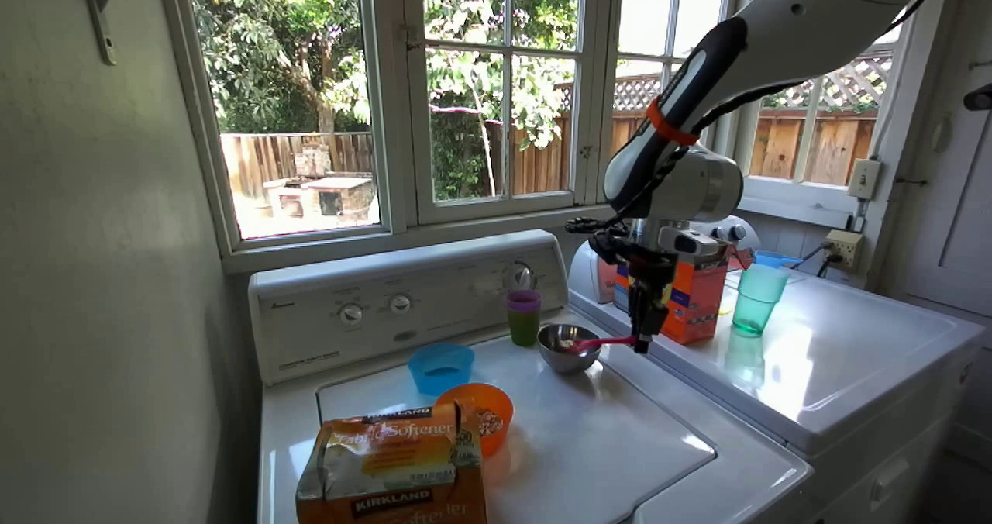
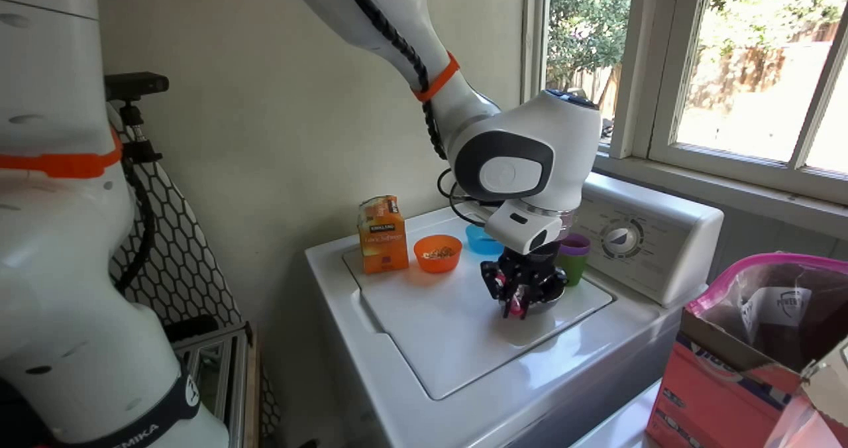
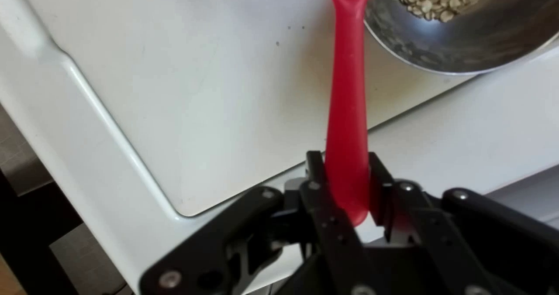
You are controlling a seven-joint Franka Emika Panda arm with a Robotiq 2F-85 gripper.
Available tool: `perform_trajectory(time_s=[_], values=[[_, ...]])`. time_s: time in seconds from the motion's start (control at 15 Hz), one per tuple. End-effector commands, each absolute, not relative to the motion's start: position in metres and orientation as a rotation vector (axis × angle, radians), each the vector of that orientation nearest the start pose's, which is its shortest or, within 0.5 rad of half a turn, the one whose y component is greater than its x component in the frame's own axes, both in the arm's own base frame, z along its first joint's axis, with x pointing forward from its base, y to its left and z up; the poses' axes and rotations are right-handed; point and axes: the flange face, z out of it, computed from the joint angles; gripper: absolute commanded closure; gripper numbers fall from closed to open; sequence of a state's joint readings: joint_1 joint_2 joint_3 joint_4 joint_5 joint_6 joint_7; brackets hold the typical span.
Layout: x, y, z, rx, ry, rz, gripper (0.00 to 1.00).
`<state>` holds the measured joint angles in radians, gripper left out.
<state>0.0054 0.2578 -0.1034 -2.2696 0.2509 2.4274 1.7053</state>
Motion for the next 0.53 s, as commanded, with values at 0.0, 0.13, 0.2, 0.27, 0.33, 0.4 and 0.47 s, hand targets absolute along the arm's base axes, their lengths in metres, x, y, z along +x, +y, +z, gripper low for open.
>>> perform_trajectory(time_s=[0.0,0.13,0.2,0.27,0.33,0.4,0.47], values=[[0.529,-0.07,0.233,-1.569,2.706,0.25,0.94],[0.532,-0.073,0.235,-1.513,2.749,0.24,0.94],[0.535,-0.072,0.235,-1.5,2.764,0.226,0.94],[0.537,-0.071,0.236,-1.487,2.778,0.208,0.94],[0.539,-0.069,0.236,-1.478,2.787,0.201,0.94],[0.543,-0.068,0.237,-1.465,2.798,0.188,0.94],[0.546,-0.066,0.238,-1.457,2.809,0.157,0.94]])
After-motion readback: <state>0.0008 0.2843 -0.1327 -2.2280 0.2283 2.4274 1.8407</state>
